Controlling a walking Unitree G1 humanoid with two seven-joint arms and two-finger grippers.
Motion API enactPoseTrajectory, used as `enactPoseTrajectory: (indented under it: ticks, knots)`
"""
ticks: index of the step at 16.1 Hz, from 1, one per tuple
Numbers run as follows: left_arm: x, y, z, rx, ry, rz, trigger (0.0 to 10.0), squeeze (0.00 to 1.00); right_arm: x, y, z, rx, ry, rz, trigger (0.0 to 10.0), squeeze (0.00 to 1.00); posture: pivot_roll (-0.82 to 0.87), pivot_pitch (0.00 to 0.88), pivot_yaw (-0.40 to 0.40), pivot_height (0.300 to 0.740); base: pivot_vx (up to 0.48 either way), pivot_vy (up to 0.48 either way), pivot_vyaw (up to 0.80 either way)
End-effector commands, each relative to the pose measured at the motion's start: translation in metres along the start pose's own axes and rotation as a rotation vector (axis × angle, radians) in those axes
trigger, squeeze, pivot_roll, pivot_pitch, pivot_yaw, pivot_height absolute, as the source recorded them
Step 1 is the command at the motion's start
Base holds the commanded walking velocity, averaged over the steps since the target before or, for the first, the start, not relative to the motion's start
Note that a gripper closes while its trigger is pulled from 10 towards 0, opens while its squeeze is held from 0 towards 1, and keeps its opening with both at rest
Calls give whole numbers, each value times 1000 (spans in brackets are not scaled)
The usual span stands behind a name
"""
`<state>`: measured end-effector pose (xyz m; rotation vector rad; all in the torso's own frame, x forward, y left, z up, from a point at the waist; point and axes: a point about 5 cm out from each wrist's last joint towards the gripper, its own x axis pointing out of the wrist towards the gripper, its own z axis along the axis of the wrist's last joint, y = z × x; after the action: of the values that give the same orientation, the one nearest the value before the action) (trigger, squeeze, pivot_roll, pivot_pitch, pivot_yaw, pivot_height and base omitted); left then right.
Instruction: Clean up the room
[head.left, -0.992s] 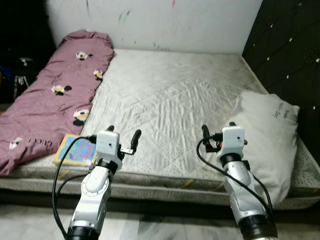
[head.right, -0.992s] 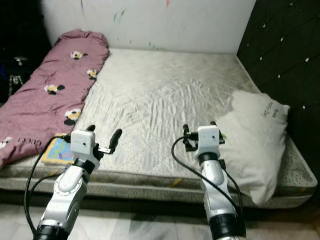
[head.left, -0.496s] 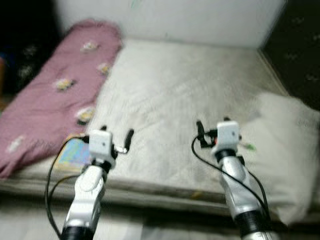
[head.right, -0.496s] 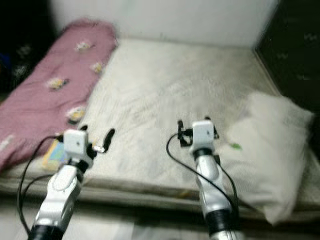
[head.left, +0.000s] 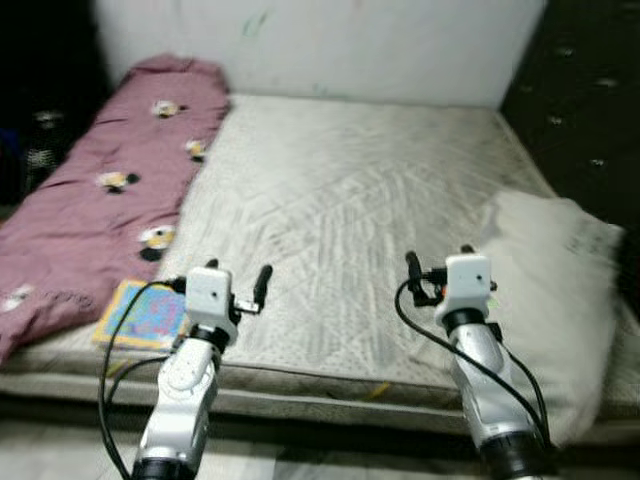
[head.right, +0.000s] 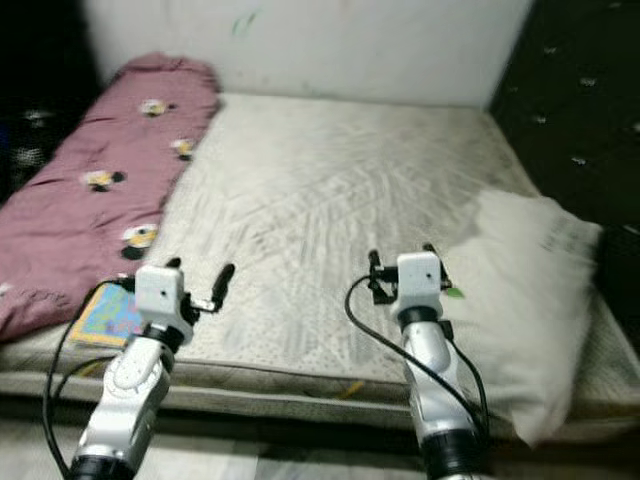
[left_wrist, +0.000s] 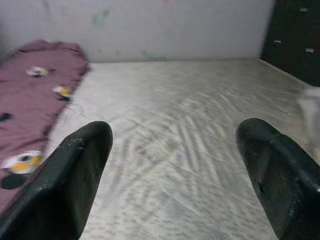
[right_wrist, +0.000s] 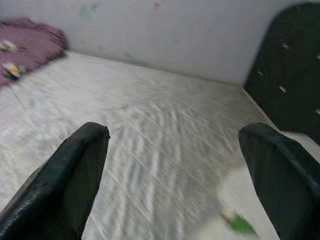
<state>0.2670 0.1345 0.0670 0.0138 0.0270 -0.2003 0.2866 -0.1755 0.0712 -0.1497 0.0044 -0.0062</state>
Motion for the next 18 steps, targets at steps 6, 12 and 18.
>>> enactPoseTrajectory:
  ticks: [6, 12, 18]
  knots:
    - [-1, 0, 1, -9, 0, -8, 10000, 0, -5, -2, -5, 7, 21, -14, 10000, 0, -54, 0, -35, 740, 0, -204, 0]
    - [3, 1, 1, -4, 0, -12, 10000, 0, 0, -1, -3, -4, 11, -6, 10000, 0, -57, 0, -24, 740, 0, -358, 0]
    - [2, 3, -1, -5, 4, -9, 10000, 0, 1, -5, -3, -13, 12, -8, 10000, 0, -59, 0, -22, 740, 0, -396, 0]
